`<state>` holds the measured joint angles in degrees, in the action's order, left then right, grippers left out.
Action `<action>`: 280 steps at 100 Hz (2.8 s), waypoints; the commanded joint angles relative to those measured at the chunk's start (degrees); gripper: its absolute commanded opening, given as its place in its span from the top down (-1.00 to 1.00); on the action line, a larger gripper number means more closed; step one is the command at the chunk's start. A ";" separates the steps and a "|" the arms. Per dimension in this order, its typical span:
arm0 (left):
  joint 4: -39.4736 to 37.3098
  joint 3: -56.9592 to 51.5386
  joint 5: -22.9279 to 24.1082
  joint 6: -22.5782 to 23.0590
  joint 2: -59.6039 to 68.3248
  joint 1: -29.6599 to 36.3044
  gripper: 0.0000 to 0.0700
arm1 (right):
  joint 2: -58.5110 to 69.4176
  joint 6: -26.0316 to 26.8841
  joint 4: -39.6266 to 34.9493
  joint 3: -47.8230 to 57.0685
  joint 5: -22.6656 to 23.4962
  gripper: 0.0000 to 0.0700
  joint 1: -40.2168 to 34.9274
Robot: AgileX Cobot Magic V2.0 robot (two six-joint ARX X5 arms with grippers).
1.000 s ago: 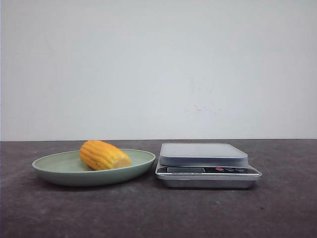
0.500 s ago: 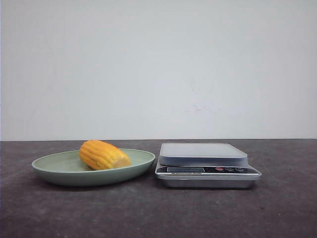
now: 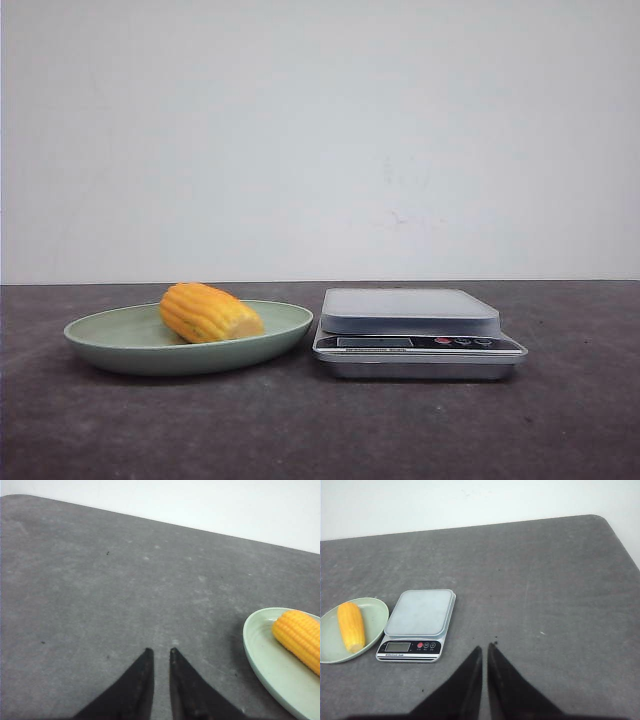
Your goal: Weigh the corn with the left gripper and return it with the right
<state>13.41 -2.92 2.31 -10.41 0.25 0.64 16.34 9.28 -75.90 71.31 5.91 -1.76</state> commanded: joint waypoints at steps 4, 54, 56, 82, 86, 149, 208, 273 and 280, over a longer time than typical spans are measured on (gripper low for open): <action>0.22 1.07 -0.85 1.29 -0.07 -0.04 0.97 | -0.04 0.52 0.72 0.70 0.02 0.97 0.11; 0.26 1.05 -0.83 1.81 -0.07 -0.04 0.97 | -0.04 0.52 0.83 0.70 0.04 0.97 0.11; 0.26 1.05 -0.85 1.81 -0.07 -0.04 0.97 | -0.04 0.52 0.83 0.70 0.04 0.97 0.11; 0.26 1.05 -0.83 1.81 -0.07 -0.04 0.97 | -0.04 0.52 0.83 0.70 0.07 0.97 0.02; 0.26 1.05 -0.83 1.81 -0.07 -0.04 0.97 | -0.04 0.55 0.83 0.70 0.09 0.97 -0.28; 0.26 1.05 -0.83 1.81 -0.07 -0.04 0.97 | -0.70 -3.15 12.83 -1.73 0.09 0.97 0.74; 0.26 1.05 -0.83 1.81 -0.07 -0.04 0.97 | -14.84 -5.62 58.25 -44.30 0.20 0.97 1.25; 0.26 1.05 -0.83 1.81 -0.07 -0.04 0.97 | -16.09 -9.53 66.86 -63.89 0.04 0.97 1.25; 0.26 1.05 -0.83 1.81 -0.07 -0.04 0.97 | -16.09 -9.51 66.90 -65.61 0.07 0.97 1.25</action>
<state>13.34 -2.87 1.56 -9.54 0.25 0.64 0.36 0.38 -9.78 6.70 6.02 -0.58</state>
